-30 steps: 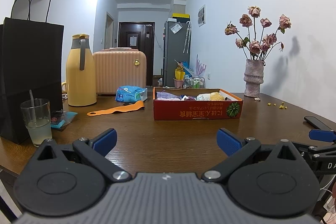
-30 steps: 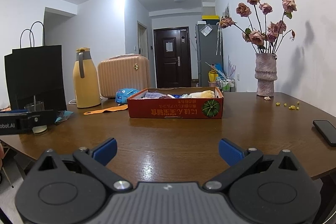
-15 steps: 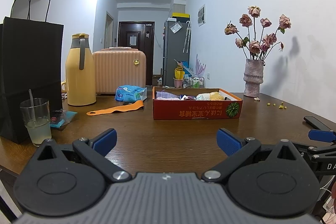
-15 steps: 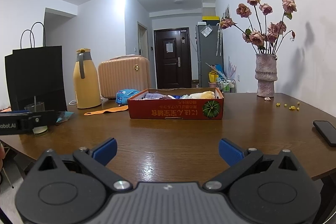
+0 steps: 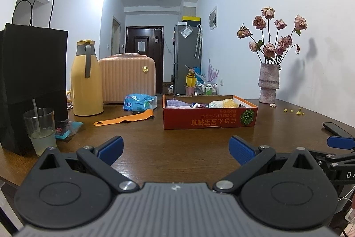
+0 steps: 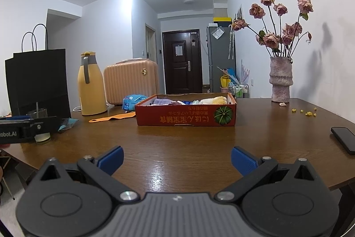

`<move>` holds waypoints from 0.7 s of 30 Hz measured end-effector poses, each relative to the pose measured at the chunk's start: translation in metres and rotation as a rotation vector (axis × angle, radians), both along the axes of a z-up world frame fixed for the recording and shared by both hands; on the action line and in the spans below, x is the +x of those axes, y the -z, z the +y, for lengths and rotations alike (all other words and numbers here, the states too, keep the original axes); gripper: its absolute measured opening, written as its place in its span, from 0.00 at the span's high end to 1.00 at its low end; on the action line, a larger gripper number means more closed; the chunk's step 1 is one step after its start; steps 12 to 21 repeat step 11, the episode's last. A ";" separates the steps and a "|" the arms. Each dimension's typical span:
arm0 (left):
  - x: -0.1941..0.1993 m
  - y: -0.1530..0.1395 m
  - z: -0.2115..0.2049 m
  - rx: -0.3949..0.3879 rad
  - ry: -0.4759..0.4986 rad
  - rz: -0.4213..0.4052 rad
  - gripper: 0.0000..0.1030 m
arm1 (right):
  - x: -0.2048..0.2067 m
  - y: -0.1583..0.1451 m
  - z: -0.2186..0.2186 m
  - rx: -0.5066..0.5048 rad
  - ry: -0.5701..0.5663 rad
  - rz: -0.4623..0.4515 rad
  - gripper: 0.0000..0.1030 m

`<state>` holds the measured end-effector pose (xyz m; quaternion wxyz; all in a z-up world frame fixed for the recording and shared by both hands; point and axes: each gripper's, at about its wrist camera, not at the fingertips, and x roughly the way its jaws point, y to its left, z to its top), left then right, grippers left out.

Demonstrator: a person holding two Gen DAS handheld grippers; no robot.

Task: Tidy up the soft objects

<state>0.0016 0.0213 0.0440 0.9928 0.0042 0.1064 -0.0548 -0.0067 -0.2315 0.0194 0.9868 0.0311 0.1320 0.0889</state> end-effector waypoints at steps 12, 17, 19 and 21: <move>-0.004 -0.002 0.000 -0.002 -0.014 -0.027 0.00 | -0.003 0.000 0.002 -0.007 -0.004 -0.021 0.00; -0.004 -0.002 0.000 -0.002 -0.014 -0.027 0.00 | -0.003 0.000 0.002 -0.007 -0.004 -0.021 0.00; -0.004 -0.002 0.000 -0.002 -0.014 -0.027 0.00 | -0.003 0.000 0.002 -0.007 -0.004 -0.021 0.00; -0.004 -0.002 0.000 -0.002 -0.014 -0.027 0.00 | -0.003 0.000 0.002 -0.007 -0.004 -0.021 0.00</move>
